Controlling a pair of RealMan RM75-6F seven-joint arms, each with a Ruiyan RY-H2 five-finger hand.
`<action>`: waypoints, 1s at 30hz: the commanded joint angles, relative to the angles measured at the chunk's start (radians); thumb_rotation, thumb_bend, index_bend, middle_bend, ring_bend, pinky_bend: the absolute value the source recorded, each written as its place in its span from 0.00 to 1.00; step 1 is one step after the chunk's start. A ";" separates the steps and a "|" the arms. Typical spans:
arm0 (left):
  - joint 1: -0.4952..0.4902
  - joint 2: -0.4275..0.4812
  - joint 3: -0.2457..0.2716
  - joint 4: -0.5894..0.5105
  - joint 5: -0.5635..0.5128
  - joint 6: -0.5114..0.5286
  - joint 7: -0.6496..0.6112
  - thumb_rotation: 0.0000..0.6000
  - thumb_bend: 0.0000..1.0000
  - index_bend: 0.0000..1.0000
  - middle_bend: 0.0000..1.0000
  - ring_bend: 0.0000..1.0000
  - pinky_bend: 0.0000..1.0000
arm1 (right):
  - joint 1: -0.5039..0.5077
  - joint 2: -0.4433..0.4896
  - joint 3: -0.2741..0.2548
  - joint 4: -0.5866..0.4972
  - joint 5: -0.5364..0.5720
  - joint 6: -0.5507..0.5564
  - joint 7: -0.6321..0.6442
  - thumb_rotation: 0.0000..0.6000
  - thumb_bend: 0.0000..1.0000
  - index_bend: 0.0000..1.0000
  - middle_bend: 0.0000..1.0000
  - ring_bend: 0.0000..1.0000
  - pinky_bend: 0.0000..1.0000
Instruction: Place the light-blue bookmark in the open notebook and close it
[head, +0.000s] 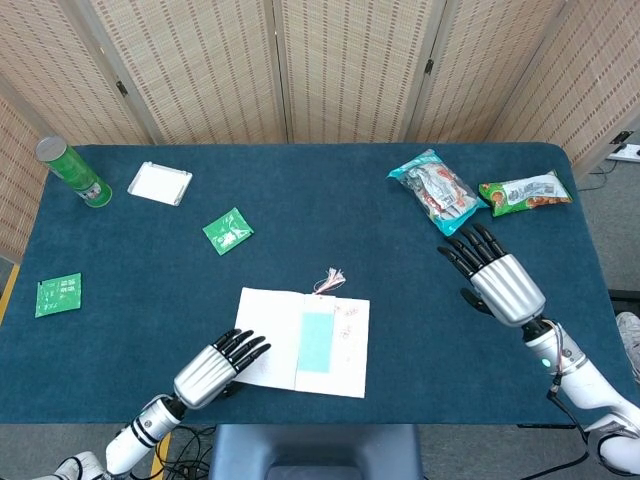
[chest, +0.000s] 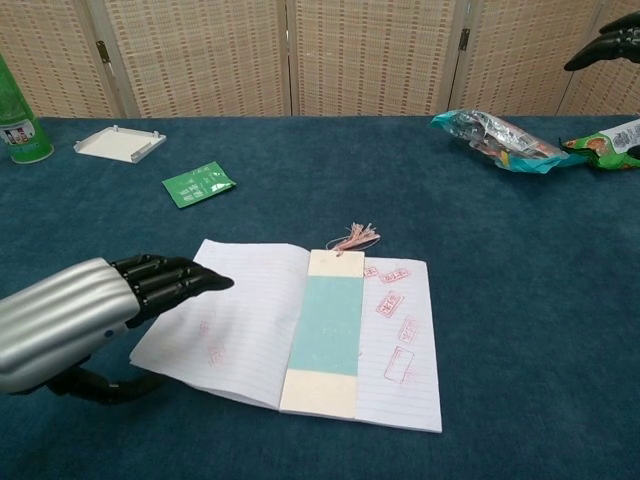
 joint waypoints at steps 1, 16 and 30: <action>-0.001 -0.016 -0.021 0.033 -0.011 0.034 -0.044 1.00 0.37 0.07 0.15 0.14 0.22 | 0.000 0.000 0.002 0.000 -0.001 0.003 0.002 1.00 0.24 0.16 0.12 0.00 0.00; -0.033 -0.052 -0.072 0.063 -0.001 0.154 -0.099 1.00 0.37 0.07 0.15 0.14 0.22 | -0.005 0.000 0.012 0.003 -0.006 0.023 0.014 1.00 0.24 0.16 0.12 0.00 0.00; -0.106 -0.051 -0.068 -0.074 0.068 0.133 -0.004 1.00 0.37 0.07 0.15 0.14 0.22 | -0.014 0.017 0.037 0.003 -0.002 0.067 0.020 1.00 0.24 0.16 0.12 0.00 0.00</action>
